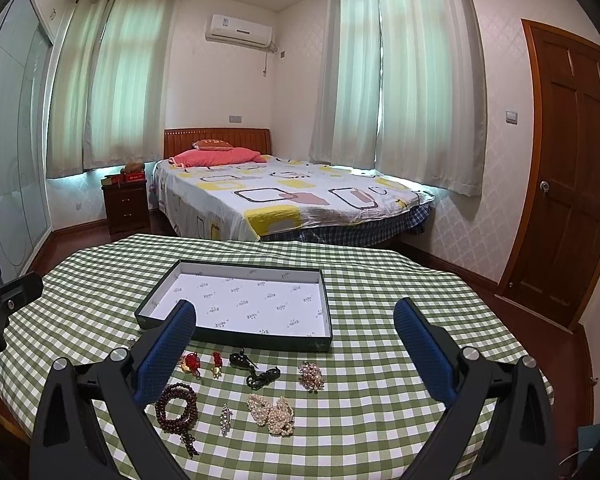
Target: Organize jewelry
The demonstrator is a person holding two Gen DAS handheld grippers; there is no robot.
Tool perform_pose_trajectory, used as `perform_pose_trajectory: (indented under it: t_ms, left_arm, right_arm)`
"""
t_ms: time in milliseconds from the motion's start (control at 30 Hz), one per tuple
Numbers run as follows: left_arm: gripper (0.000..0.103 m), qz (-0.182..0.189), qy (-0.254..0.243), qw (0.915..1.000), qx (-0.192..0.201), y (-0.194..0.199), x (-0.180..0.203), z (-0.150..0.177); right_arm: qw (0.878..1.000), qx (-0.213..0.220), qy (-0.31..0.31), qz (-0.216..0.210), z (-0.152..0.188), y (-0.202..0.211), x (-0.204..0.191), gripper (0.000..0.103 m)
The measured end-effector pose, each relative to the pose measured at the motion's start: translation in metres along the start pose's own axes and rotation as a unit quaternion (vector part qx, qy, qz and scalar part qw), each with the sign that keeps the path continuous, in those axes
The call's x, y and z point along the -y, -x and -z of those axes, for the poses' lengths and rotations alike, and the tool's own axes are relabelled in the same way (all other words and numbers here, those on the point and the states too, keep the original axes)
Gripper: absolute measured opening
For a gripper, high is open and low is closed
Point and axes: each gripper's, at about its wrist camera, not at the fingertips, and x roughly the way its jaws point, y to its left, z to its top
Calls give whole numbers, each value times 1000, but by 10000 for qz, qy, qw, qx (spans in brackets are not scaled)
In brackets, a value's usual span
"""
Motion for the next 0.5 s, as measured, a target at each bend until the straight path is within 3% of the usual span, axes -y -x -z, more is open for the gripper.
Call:
perform_pose_trajectory:
  t_ms: [500]
  left_arm:
    - [99,-10,-5,10000,-34,0,1,2]
  right_arm:
    - [10000,19,-2,2,4,0,-2,97]
